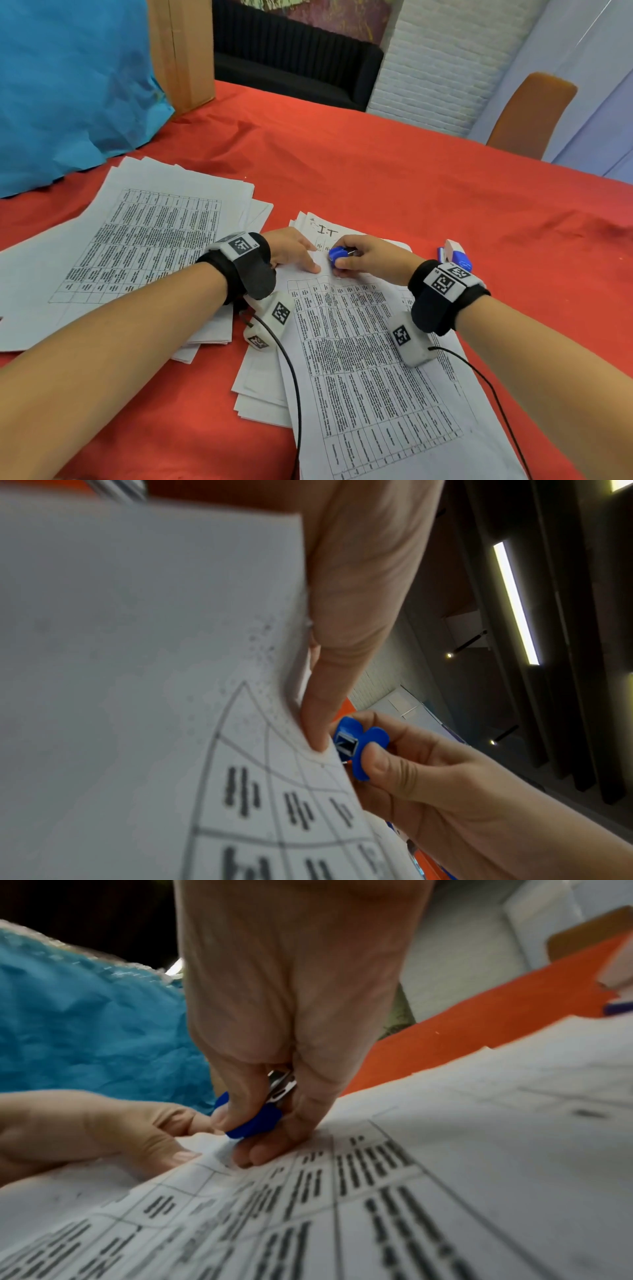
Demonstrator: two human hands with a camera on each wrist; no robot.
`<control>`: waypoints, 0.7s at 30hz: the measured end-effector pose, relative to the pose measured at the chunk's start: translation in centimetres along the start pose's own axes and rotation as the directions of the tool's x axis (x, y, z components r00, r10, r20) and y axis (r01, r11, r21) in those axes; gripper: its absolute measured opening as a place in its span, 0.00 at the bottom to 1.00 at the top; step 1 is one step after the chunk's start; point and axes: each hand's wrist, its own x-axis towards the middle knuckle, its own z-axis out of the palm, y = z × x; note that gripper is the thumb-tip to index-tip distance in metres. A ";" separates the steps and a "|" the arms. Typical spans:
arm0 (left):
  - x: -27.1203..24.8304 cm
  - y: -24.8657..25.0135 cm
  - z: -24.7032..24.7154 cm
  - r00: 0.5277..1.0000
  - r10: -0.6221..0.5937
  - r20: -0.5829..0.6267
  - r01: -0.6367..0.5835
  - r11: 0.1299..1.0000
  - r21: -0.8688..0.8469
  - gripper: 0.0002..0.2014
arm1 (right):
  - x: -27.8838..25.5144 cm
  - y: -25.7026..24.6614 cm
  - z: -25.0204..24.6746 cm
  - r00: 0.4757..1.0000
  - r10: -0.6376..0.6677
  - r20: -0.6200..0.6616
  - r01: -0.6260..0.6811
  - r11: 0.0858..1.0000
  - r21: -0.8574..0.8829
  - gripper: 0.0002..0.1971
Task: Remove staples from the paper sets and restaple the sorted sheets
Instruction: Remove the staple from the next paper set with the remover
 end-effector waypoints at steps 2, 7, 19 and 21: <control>0.0 0.3 0.2 1.000 0.002 -0.012 -0.002 1.000 0.013 0.28 | -0.1 0.0 0.1 0.998 0.023 0.050 -0.035 0.970 0.242 0.06; -0.3 0.5 0.3 0.997 0.033 -0.063 -0.025 0.991 0.133 0.27 | -0.7 1.3 -0.5 0.997 0.064 0.034 -0.071 0.773 0.630 0.05; -2.6 5.8 2.1 0.975 0.175 0.136 0.072 0.332 -0.940 0.12 | -2.3 -5.5 -1.7 0.905 -0.385 -0.181 0.249 0.824 -0.508 0.12; -2.3 5.7 2.8 0.982 0.099 0.163 0.143 0.185 -0.972 0.12 | -2.0 -6.0 -0.6 0.925 -0.375 -0.059 0.212 0.641 -0.738 0.16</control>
